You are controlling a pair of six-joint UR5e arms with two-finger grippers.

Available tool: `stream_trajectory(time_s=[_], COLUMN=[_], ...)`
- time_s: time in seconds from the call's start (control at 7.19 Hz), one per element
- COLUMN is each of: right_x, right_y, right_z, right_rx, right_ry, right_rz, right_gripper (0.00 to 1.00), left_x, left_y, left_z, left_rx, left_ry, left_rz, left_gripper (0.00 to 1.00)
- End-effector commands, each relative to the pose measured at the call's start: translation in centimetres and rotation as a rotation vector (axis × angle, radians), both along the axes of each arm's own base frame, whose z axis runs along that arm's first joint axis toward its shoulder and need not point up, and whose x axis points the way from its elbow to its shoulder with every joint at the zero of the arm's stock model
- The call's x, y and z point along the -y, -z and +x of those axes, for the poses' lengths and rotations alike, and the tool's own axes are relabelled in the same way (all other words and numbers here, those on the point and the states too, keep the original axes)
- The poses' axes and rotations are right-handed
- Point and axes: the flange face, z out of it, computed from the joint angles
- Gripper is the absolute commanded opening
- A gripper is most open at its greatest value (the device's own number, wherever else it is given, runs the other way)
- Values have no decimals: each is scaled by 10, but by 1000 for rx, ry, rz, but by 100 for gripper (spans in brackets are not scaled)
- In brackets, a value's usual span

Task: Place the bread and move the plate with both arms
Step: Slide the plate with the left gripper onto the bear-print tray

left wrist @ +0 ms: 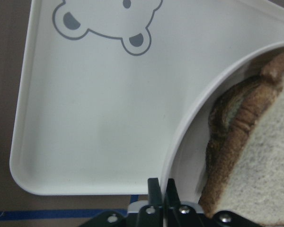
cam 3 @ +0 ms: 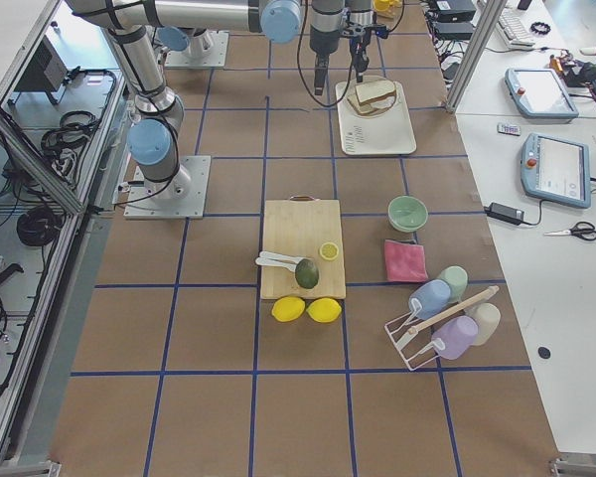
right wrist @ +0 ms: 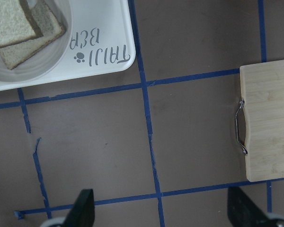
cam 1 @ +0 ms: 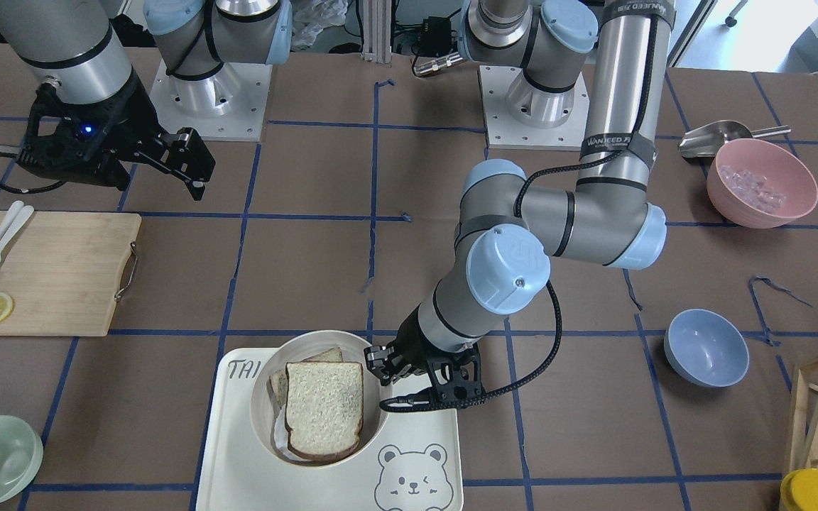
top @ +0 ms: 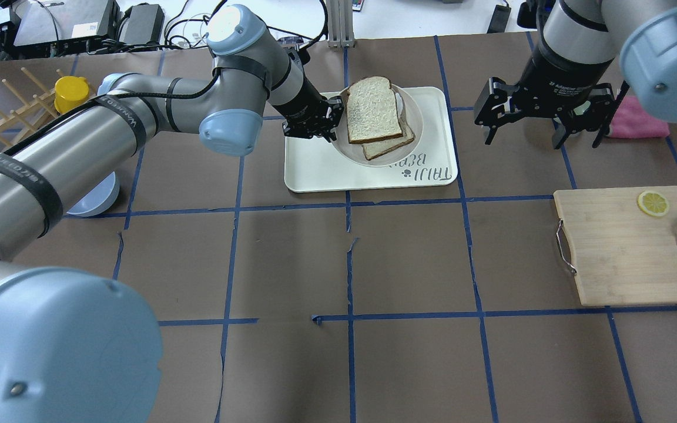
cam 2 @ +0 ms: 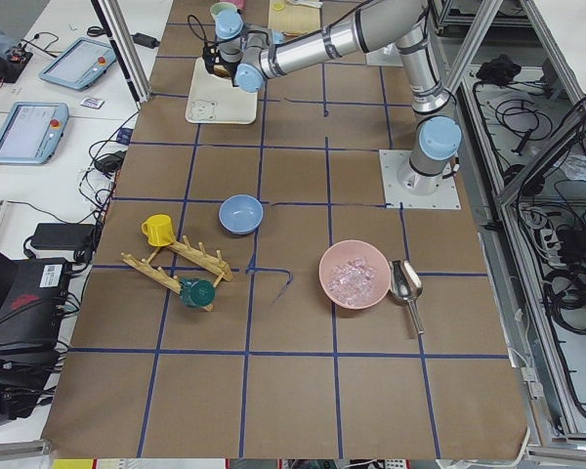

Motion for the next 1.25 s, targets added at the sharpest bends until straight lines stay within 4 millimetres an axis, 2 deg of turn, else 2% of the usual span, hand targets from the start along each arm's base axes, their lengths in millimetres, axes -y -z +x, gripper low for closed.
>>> stream_trajectory(time_s=[0.0, 0.42, 0.56, 0.7, 0.83, 0.97, 1.11], right_x=[0, 0, 0, 0, 0, 0, -1], right_y=[0, 0, 0, 0, 0, 0, -1], right_z=[0, 0, 0, 0, 0, 0, 1], right_rx=[1, 1, 1, 1, 1, 3, 9], right_ry=[1, 1, 1, 1, 1, -1, -2], right_rz=[0, -1, -1, -1, -1, -1, -3], right_gripper=[100, 100, 100, 100, 100, 100, 100], left_x=[30, 36, 34, 36, 35, 36, 27], left_y=[37, 60, 61, 56, 39, 13, -16], left_z=[-5, -6, -7, -6, -5, 6, 14], left_rx=[6, 12, 9, 12, 14, 14, 30], left_ry=[23, 23, 18, 27, 30, 15, 9], left_rz=[11, 33, 41, 26, 2, -14, 12], left_gripper=[12, 15, 48, 60, 70, 74, 75])
